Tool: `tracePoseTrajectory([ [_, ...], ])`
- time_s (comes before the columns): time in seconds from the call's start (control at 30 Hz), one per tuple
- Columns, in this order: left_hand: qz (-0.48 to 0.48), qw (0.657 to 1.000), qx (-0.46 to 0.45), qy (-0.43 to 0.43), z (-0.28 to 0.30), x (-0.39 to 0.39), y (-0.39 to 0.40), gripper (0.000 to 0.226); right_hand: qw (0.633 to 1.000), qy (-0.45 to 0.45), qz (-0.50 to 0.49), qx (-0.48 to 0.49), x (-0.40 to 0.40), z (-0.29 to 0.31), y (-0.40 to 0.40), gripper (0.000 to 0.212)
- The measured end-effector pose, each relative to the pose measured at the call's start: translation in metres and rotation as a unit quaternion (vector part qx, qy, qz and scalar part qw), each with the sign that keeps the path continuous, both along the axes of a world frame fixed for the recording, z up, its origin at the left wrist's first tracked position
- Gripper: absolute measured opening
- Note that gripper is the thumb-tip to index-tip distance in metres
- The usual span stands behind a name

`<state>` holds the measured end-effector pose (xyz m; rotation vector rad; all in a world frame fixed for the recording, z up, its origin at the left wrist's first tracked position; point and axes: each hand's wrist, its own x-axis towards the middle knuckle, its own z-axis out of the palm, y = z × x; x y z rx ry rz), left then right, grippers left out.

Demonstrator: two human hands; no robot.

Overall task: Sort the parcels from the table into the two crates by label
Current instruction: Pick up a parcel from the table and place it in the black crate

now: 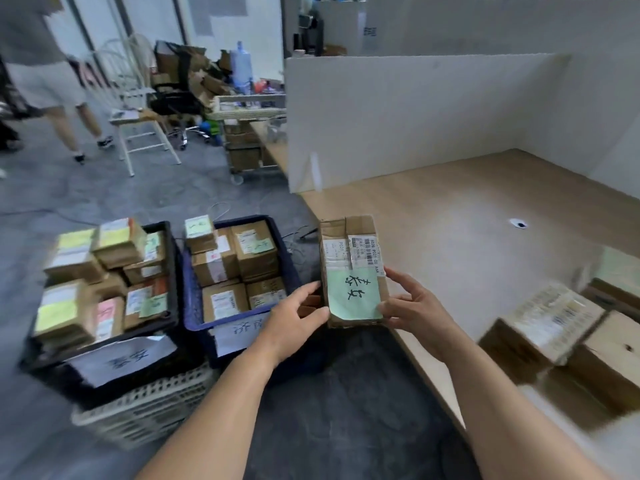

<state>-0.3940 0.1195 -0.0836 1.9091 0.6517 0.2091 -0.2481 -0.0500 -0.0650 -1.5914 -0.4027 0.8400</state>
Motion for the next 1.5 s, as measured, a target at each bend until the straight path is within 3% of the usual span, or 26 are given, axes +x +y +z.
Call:
tracePoseTrajectory([
  [0.2,0.075,0.997,-0.024,0.010,-0.010,-0.059,0.063,0.054,0.995,-0.011,0.100,-0.026,-0.033,-0.016,0.089,0.064],
  [0.63,0.203,0.977,-0.045,0.056,-0.035,-0.115,0.155,0.050,0.974,0.017,0.220,-0.042,-0.054,-0.051,0.239,0.061],
  [1.17,0.257,0.958,-0.046,0.116,-0.042,-0.074,0.325,0.054,0.961,0.059,0.268,-0.043,-0.011,-0.083,0.436,0.064],
  [1.5,0.265,0.949,-0.097,0.140,-0.084,-0.115,0.374,0.054,0.948,0.087,0.285,-0.111,-0.052,-0.125,0.498,0.062],
])
